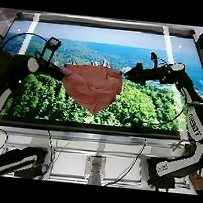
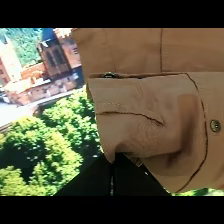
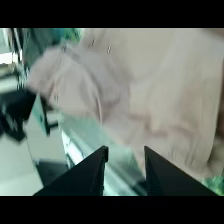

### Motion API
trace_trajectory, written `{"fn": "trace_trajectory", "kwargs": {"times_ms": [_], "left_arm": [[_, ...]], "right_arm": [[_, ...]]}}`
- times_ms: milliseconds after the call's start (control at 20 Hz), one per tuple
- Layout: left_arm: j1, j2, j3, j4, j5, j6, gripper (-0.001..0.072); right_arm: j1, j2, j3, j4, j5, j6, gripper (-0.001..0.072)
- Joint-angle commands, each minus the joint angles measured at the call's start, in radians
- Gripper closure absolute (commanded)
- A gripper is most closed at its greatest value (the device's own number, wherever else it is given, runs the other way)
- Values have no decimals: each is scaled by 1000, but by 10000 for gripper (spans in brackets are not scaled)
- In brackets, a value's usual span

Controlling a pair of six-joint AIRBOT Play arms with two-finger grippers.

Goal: Fold the clothes and pants, and hang the long-sleeved shirts on hangers.

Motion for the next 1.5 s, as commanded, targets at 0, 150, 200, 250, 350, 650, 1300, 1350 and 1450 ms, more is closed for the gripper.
{"fn": "trace_trajectory", "kwargs": {"times_ms": [0,150,200,250,350,650,1300,1350,1450], "left_arm": [[-51,-4,0,16,-11,-90,695],[-99,-4,0,19,17,-96,696],[-107,-4,0,19,30,-97,696],[-111,-5,0,19,39,-106,696],[-111,-17,0,20,42,-142,696],[-113,-51,0,54,42,-201,696],[-113,-51,0,54,41,-200,695],[-113,-51,0,54,41,-200,695],[-113,-51,0,54,41,-200,695]], "right_arm": [[13,-9,0,-57,-42,25,452],[42,-9,-1,-222,128,59,594],[50,-8,-10,-216,180,58,594],[53,-8,-22,-195,211,56,593],[68,-6,-68,-175,233,52,592],[236,-6,-268,-43,180,-48,566],[442,-10,-276,-152,-166,82,410],[441,-10,-276,-153,-165,82,411],[444,-16,-276,-154,-180,84,411]]}}
